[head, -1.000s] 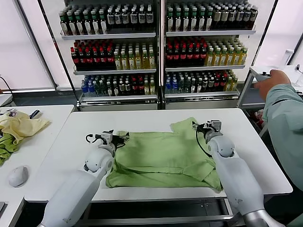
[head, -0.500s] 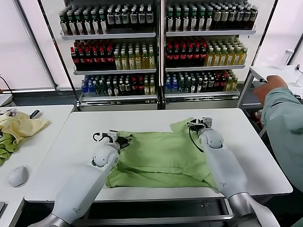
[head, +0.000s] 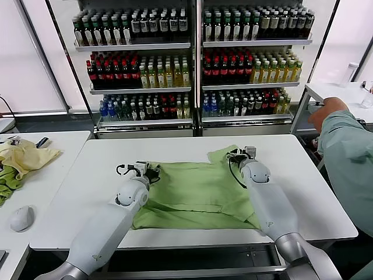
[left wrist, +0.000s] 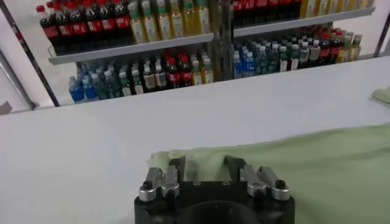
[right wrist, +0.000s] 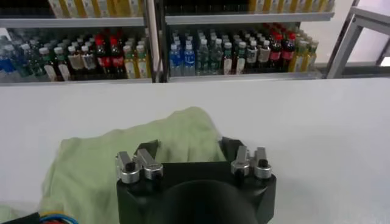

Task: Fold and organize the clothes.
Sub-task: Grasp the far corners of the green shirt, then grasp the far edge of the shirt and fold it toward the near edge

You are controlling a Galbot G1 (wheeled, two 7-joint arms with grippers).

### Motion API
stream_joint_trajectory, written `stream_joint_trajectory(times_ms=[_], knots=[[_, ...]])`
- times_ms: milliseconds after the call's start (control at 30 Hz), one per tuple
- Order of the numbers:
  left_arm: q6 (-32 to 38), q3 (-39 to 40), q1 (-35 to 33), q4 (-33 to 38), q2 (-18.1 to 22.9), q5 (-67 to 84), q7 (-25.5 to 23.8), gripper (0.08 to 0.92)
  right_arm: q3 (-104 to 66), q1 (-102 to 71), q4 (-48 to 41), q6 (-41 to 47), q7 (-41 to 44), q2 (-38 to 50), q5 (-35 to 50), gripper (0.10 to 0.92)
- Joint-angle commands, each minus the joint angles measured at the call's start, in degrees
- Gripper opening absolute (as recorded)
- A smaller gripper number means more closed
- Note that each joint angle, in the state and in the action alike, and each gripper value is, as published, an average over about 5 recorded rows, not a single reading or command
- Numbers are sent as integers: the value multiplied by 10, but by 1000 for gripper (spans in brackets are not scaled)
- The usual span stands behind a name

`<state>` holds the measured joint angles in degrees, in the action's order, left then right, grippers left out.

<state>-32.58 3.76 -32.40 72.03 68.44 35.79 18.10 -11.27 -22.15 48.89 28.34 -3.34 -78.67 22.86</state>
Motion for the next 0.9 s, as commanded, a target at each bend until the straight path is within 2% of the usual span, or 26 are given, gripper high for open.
stream_joint_trajectory(times_ms=[33, 267, 400, 600, 900], knots=[[-8, 1, -6, -1, 1, 11, 3, 399, 12, -4, 3, 4, 6, 1, 0, 507], [-7, -6, -11, -2, 0, 11, 3, 191, 25, -11, 24, 4, 17, 11, 3, 346], [-5, -10, -15, 3, 0, 11, 2, 105, 28, -18, 40, -1, 20, 18, 7, 259], [15, -21, -29, 43, -8, 10, 3, 91, 33, -37, 95, -19, 17, 37, 20, 140], [37, -38, -55, 119, -38, 11, 4, 91, 29, -65, 188, -27, 14, 76, 40, 117]])
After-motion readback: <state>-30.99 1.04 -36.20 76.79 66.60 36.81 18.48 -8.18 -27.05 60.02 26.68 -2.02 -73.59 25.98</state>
